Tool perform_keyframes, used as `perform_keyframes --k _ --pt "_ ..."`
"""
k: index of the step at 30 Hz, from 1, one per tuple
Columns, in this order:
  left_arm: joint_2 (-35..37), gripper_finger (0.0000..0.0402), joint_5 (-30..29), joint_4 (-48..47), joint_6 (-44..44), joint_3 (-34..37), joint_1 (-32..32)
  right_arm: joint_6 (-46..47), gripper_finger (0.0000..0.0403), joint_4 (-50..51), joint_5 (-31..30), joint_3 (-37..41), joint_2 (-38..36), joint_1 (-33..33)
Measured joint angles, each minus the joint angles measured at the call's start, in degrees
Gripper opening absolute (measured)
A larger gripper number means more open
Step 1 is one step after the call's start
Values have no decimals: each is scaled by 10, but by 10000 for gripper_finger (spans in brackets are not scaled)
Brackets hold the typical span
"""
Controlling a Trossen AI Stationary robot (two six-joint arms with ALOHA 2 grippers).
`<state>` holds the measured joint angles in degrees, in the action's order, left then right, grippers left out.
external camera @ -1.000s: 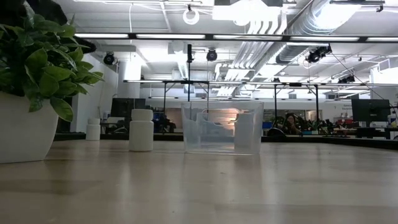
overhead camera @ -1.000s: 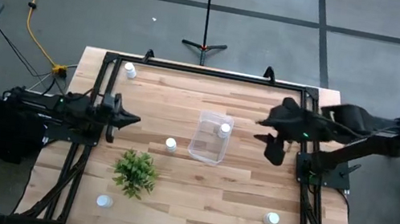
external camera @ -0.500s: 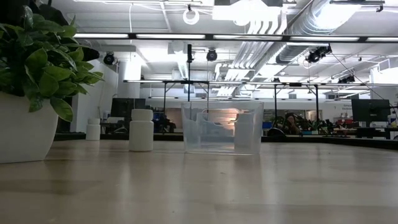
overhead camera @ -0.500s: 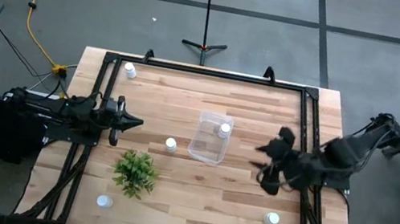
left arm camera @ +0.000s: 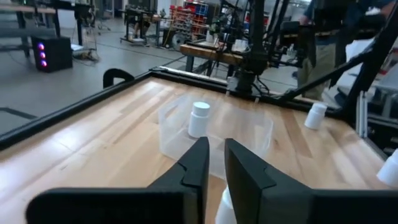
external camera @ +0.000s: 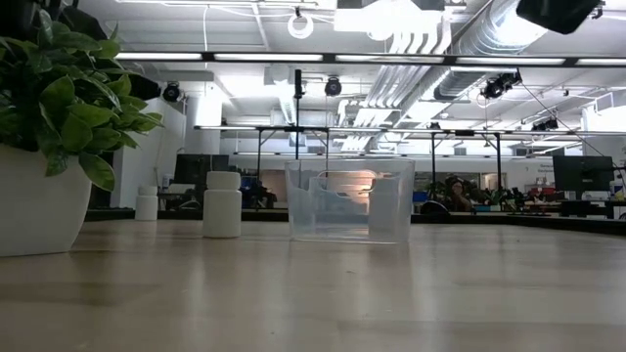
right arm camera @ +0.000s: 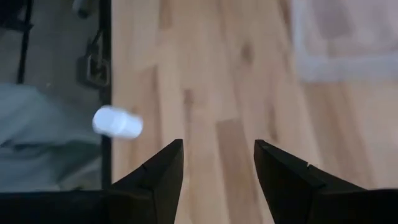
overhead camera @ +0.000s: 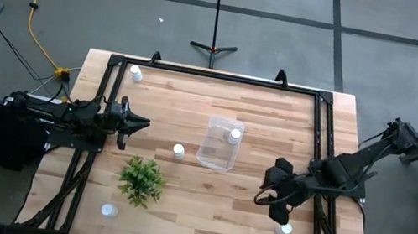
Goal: Pick and place pill bottles into a basket
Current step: Put the white medicine bottle into the transparent bin
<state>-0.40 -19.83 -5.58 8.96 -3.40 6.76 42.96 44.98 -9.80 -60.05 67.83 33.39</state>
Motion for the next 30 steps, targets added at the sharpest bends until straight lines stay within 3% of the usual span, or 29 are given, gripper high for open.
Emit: perform_keyframes --k 9,19,30 --pt "0 52 8 0 -12 0 0 75 195 56 44 0 0 37" --pt "0 37 8 -1 -12 0 0 156 276 77 61 0 19 132" --pt "0 40 8 -1 -12 0 0 191 279 104 85 0 109 198"
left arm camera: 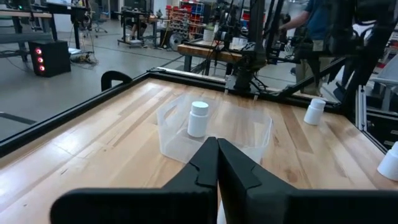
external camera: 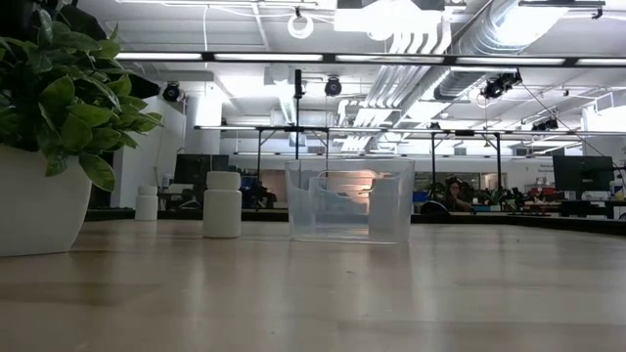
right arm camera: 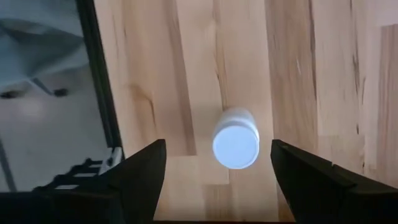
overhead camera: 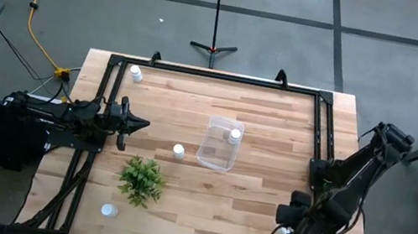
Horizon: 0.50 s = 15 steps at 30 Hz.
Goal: Pick and place pill bottles into a basket
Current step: Put the white medicine bottle into the transparent bin
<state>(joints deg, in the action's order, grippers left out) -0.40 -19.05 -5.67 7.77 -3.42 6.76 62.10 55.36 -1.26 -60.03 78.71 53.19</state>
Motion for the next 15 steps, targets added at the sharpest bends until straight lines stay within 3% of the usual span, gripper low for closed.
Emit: perform_keyframes --k 15 --pt "0 46 -23 0 0 0 0 -9 279 22 -38 0 46 21"
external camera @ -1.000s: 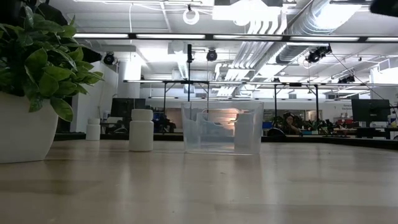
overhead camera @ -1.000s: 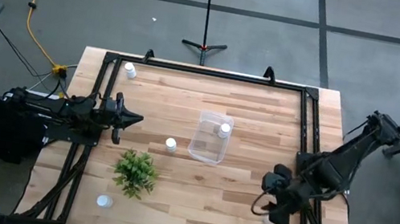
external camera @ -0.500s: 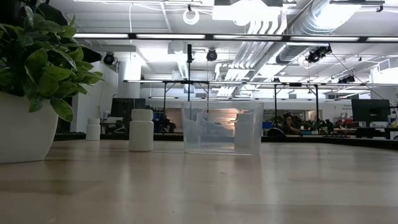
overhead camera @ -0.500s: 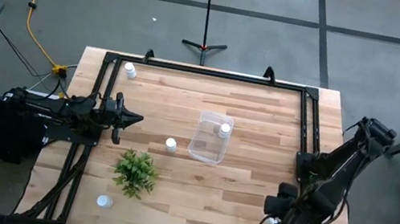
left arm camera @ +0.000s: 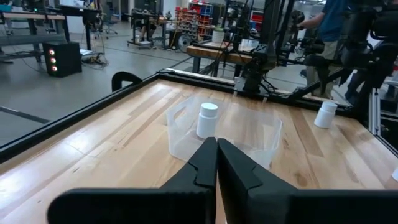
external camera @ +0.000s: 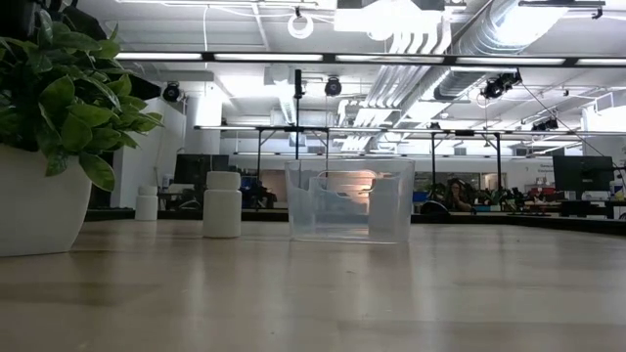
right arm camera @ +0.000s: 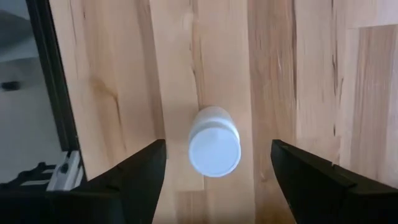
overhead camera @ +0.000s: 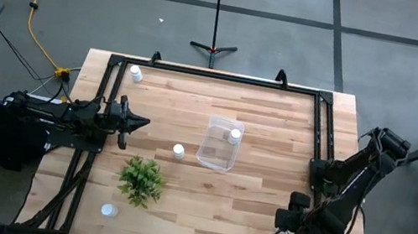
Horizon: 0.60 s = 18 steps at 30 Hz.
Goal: Pick and place pill bottles into a basket
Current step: Put the white medicine bottle into the transparent bin
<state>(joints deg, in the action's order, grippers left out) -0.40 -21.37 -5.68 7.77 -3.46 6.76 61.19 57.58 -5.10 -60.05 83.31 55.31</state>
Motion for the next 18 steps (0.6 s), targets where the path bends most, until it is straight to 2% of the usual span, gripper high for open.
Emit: perform_keyframes --k 7,14,18 --pt "0 31 0 0 0 0 0 -11 279 -5 -1 0 28 0" --pt "0 54 0 0 0 0 0 -7 279 -7 7 0 46 0" --pt "0 50 0 0 0 0 0 -7 279 -9 6 0 58 5"
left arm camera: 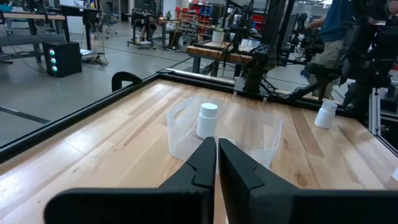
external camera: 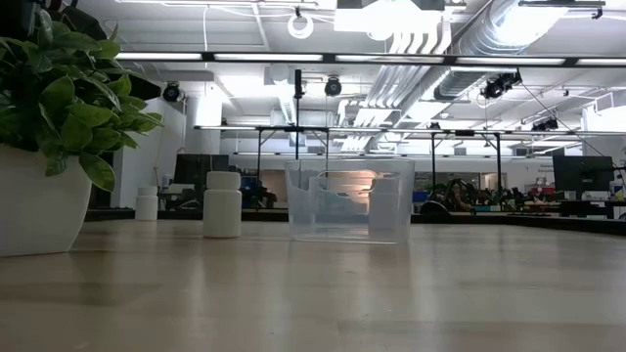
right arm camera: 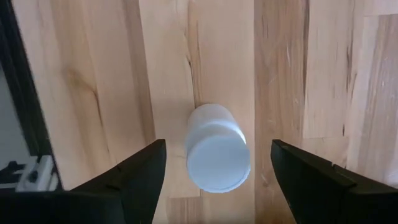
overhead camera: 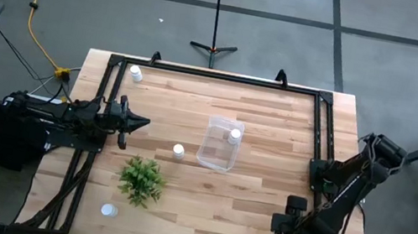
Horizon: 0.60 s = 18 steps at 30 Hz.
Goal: Pick and place pill bottles into a basket
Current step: Put the white medicine bottle into the transparent bin
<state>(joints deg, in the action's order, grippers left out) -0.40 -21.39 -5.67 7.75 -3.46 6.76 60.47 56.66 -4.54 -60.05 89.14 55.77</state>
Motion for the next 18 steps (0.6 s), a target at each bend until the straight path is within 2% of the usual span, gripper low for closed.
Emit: perform_keyframes --k 7,14,18 --pt "0 30 0 0 0 0 0 17 279 0 13 0 24 23" --pt "0 60 -1 0 0 0 0 26 279 0 12 0 24 25" --pt "0 60 -1 0 0 0 0 26 279 0 1 0 24 25"
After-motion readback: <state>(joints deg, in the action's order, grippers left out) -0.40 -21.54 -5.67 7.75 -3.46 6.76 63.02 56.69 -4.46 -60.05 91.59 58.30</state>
